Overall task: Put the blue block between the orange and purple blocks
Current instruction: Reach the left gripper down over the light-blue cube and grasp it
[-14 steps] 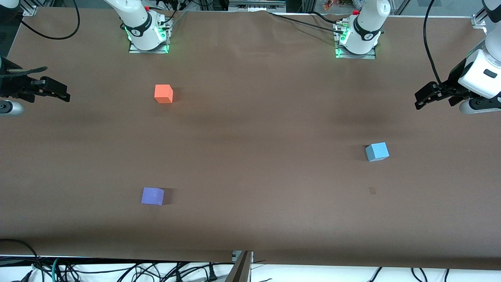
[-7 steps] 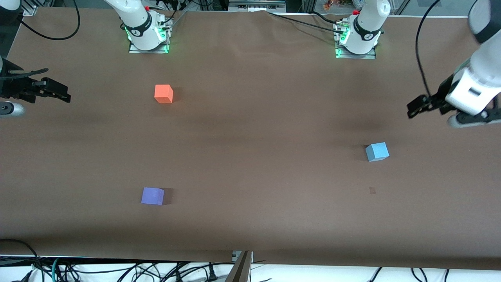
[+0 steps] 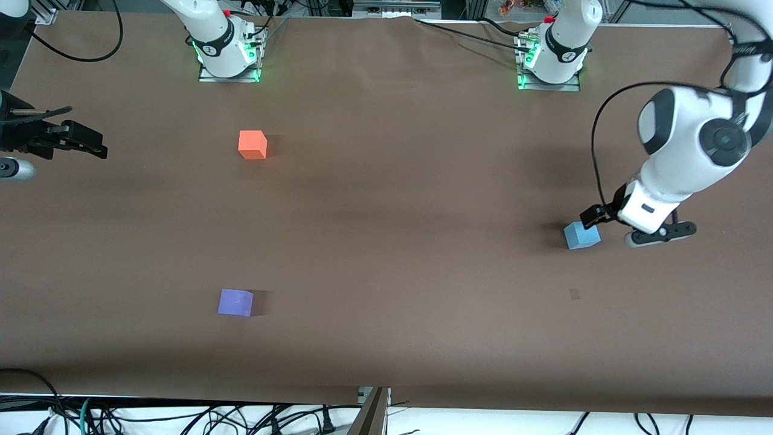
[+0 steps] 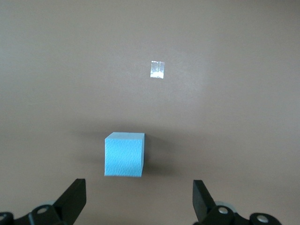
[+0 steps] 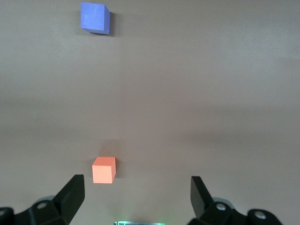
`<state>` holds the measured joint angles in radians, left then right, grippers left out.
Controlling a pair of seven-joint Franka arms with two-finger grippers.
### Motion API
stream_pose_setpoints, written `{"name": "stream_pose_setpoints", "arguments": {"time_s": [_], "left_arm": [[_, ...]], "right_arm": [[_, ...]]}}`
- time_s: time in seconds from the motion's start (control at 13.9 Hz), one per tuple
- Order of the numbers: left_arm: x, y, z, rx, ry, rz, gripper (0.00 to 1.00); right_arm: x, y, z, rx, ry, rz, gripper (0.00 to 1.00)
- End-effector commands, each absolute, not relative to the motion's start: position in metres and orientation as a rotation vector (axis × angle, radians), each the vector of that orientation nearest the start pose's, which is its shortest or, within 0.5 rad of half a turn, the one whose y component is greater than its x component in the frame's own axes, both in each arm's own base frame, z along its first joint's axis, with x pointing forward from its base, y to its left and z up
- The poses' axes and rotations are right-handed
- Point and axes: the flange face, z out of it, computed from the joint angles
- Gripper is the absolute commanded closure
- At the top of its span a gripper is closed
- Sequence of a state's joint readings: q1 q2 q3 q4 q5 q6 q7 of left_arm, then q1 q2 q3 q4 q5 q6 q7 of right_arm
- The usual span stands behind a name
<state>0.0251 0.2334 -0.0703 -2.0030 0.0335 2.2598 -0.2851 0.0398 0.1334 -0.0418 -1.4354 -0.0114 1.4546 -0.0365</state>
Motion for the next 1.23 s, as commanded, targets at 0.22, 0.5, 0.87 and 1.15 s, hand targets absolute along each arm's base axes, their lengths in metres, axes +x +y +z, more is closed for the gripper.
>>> {"name": "stream_pose_setpoints", "arguments": {"time_s": [0.22, 0.5, 0.87, 1.15], "left_arm": [[0.601, 0.007, 0.251, -3.112, -0.413, 0.002, 0.0], [0.598, 0.013, 0.226, -3.113, -0.457, 0.008, 0.0], [0.588, 0.006, 0.194, -3.113, -0.433, 0.095, 0.0], [0.588, 0.006, 0.196, -3.114, -0.425, 0.098, 0.59]], "right_arm": [[0.582, -0.003, 0.604, -3.131, -0.068, 0.166, 0.0], [0.582, -0.004, 0.605, -3.131, -0.066, 0.163, 0.0], [0.582, -0.004, 0.604, -3.131, -0.066, 0.166, 0.0], [0.582, -0.003, 0.605, -3.131, -0.068, 0.163, 0.0]]}}
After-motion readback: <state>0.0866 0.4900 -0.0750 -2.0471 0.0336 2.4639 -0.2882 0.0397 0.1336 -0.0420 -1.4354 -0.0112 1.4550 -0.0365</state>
